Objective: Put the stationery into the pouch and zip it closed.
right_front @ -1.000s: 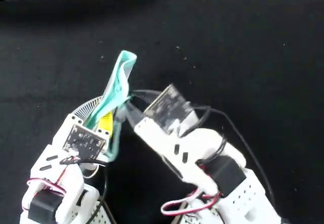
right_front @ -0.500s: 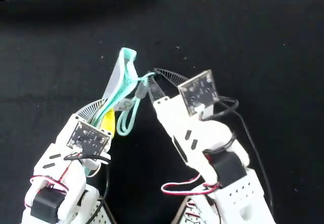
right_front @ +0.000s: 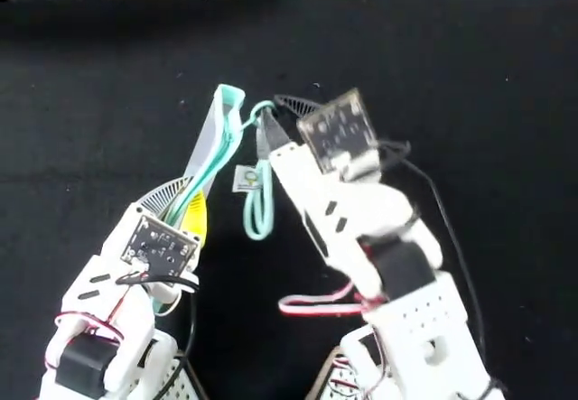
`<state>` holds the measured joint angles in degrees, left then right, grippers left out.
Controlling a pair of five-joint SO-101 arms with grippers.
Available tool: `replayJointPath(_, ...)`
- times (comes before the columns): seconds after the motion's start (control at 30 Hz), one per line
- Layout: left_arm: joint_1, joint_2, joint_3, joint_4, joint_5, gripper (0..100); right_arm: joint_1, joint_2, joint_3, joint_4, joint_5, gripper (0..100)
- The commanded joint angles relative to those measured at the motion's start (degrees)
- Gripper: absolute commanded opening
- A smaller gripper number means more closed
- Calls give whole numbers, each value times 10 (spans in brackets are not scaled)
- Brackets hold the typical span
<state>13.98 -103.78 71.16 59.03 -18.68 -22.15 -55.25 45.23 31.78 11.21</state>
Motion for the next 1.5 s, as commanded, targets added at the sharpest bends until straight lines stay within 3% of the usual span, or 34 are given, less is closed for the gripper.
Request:
replayJointPath(0.0, -3, -2, -3, 11, -3, 30, 58, 58, -59, -38, 4, 12)
replayJointPath(0.43, -3, -2, -3, 11, -3, 30, 68, 237, -161, -38, 4, 12)
replayJointPath(0.6, -3, -2, -3, 11, -3, 30, 66, 221, -158, -32, 4, 12)
replayJointPath(0.77, -3, -2, -26, -2, -2, 30, 26, 138, -189, 47, 33, 12)
replayJointPath(0.93, -2, -2, -36, -106, 49, 30, -42, 55, -265, 149, 77, 12)
replayJointPath(1.1, -2, 3, -25, -234, 65, 32, -52, 41, -376, 260, 89, 12)
replayJointPath(1.27, -2, -2, 107, -299, 65, 32, -111, 43, -399, 330, 90, 12)
replayJointPath(1.47, -3, -2, 241, -353, 62, 33, -197, 43, -342, 331, 90, 12)
